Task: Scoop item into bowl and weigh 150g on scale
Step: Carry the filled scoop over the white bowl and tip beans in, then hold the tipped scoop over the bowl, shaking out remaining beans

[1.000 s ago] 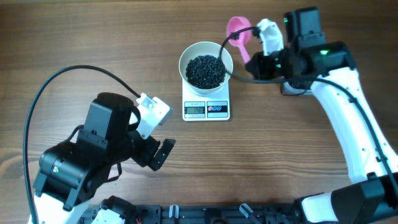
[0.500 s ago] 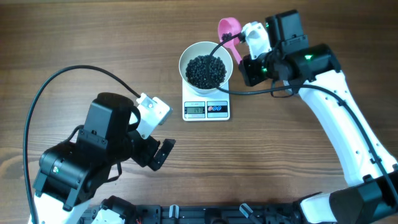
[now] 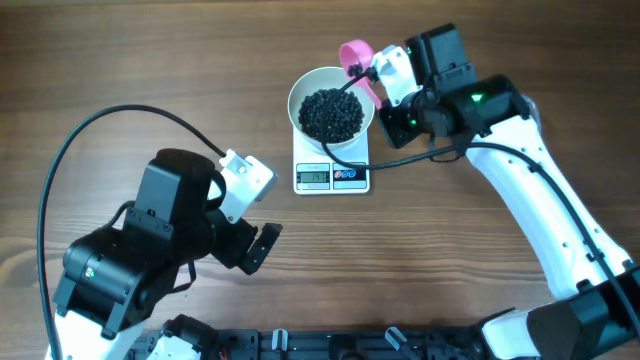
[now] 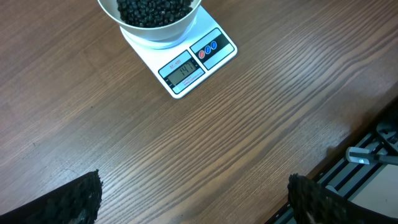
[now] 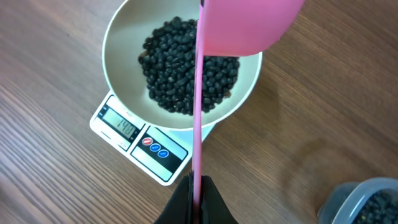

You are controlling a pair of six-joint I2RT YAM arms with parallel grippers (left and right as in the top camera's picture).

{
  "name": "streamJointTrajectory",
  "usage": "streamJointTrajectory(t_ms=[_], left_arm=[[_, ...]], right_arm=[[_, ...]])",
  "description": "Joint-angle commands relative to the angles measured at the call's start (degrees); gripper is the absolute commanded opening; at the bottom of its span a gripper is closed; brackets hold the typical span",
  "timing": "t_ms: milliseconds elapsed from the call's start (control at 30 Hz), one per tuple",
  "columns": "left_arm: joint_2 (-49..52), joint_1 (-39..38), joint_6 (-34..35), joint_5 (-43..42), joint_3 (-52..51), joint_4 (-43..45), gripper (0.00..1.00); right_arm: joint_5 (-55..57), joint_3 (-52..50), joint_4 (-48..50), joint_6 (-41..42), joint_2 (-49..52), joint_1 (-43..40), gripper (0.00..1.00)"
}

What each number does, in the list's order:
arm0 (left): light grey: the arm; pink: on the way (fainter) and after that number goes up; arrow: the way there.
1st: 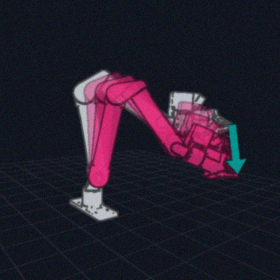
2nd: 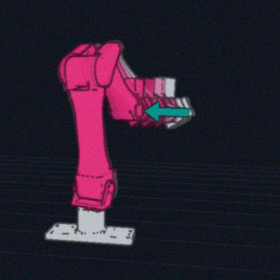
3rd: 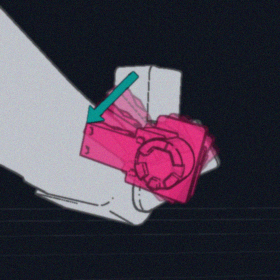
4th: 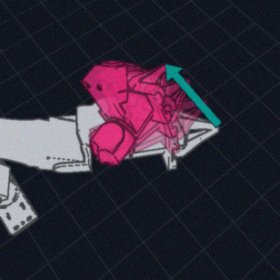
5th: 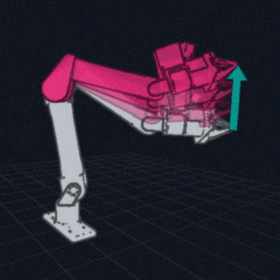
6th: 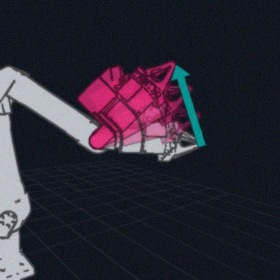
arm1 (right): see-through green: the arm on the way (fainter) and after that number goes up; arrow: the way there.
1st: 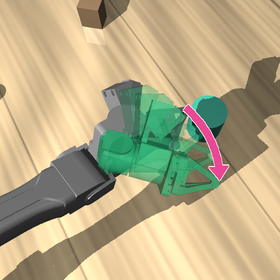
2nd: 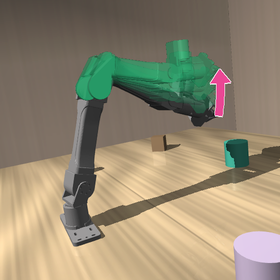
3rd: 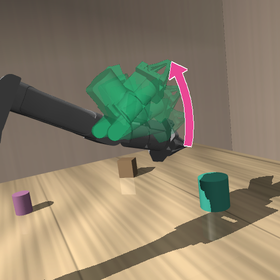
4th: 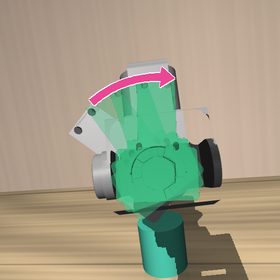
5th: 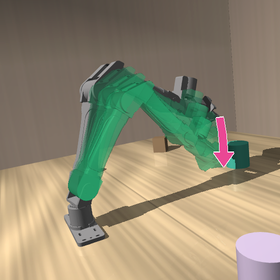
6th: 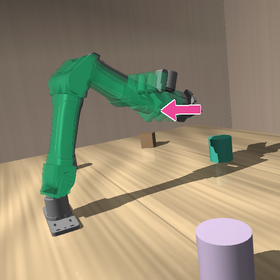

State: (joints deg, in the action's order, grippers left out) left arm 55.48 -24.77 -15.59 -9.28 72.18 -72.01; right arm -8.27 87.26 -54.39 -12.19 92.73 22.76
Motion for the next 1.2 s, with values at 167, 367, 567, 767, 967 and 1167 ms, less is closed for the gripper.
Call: streamJointTrajectory(t_ms=[167,367,567,767,967,1167], left_arm=[[-0.31,0.31,-0.68,0.13,0.59,0.17,1.00],[-0.31,0.31,-0.68,0.13,0.59,0.17,1.00],[-0.31,0.31,-0.68,0.13,0.59,0.20,1.00],[-0.31,0.31,-0.68,0.13,0.59,0.17,1.00],[-0.31,0.31,-0.68,0.13,0.59,0.20,1.00],[-0.31,0.31,-0.68,0.13,0.59,0.20,1.00]], right_arm=[[2.34,-0.68,-1.16,-2.36,1.05,1.81,0.04],[3.06,0.52,1.66,-0.57,1.03,1.81,0.05],[3.67,-0.70,1.25,-1.31,2.56,1.81,0.04],[1.38,-1.38,1.31,-1.22,3.19,1.81,0.05],[2.03,-0.33,2.54,-0.09,3.52,1.81,0.05],[2.71,1.44,3.45,0.31,3.69,1.81,0.05]])
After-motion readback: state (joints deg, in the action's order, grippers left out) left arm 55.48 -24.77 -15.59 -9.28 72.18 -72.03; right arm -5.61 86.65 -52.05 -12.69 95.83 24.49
